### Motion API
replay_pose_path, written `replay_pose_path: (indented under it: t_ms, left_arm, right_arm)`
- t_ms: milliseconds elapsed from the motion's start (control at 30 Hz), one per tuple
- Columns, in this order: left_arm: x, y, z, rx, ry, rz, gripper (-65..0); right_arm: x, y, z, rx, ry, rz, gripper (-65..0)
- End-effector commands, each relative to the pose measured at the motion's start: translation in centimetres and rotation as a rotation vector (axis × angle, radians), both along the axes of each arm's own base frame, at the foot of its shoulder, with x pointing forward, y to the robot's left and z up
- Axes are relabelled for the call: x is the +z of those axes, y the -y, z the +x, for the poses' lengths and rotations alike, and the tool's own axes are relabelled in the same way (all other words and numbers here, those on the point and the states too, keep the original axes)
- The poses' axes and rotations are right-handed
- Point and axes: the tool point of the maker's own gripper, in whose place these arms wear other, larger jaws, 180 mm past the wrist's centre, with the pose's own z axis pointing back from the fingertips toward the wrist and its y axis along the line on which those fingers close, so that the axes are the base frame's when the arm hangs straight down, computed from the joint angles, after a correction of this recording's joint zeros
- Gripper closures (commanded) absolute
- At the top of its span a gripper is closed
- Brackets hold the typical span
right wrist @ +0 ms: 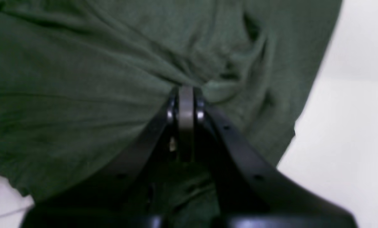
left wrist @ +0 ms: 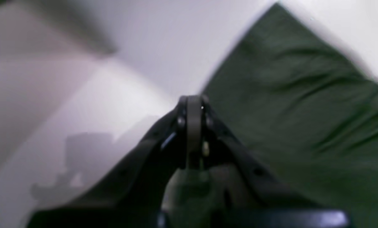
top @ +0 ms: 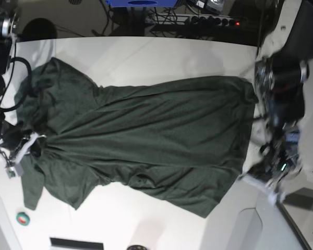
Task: Layout the t-shirt on the table in an organized manner, then fold the t-shirt properly
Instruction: 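Drag the shirt edge with both grippers to straighten it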
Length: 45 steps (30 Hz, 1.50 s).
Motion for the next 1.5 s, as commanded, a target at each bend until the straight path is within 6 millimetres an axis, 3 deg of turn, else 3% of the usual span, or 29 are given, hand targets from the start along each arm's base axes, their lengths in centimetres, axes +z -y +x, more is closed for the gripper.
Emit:
replay_pose_path:
  t_ms: [0,100,200,367,500,600,633,767,933,1100,1300,1467]
  left_arm:
    - [1.7,-0.9,0.0,0.001,0.047,0.020,0.0]
    - [1.1,-2.3,-4.9,-0.023,0.001,0.080,0.0]
    - [0.5,-3.5,-10.0,-0.064,-0.044,0.148,0.0]
    - [-2.0,-2.0,-18.3,-0.126,-0.129,0.094,0.0]
    - [-3.2,-2.9,-23.9,0.013,-0.149,-0.046,0.0]
    - [-4.1,-3.0,-26.1,0.079,-0.157,-0.093,0.0]
    - [-4.3,-2.7,-26.6,0.070,-0.157,-0.107,-1.8]
    - [-4.4,-0.2,-26.8,-0.016,-0.119,-0.182,-29.0]
    - [-4.3,3.7,-26.9,-0.154,-0.062,-0.273,-46.2]
    - [-5.0,3.9,-27.3,-0.094,-0.013,-0.350,-48.1]
    - [-8.6,4.4,-27.4,-0.028,-0.052,-0.472,-48.1]
    - [-8.6,5.0,-26.0,-0.025,-0.029,-0.497,-48.1]
  right_arm:
    - [2.3,-1.0,0.4,0.075,0.059,-0.014,-2.3]
    - [3.3,-3.2,-2.1,0.195,0.034,-0.116,-4.2]
    - [3.5,-8.0,-4.9,0.379,-0.003,-0.200,-2.3]
    - [2.9,-12.7,-9.1,0.467,-0.011,-0.144,-2.4]
    - [2.0,-12.1,-10.7,0.394,-0.031,-0.089,-2.9]
    - [1.4,-11.8,-11.7,0.383,-0.055,-0.083,-2.9]
    - [1.2,-11.7,-11.9,0.384,-0.062,-0.083,-2.9]
    - [0.5,-11.7,-13.1,0.386,-0.089,-0.080,-2.9]
    - [0.0,-11.6,-14.1,0.385,-0.113,-0.075,-2.7]
    - [-0.2,-10.7,-14.3,0.358,-0.122,-0.080,-2.4]
    - [-0.1,-9.6,-14.2,0.326,-0.120,-0.087,-2.4]
    - [-0.1,-9.6,-14.2,0.326,-0.120,-0.087,-2.4]
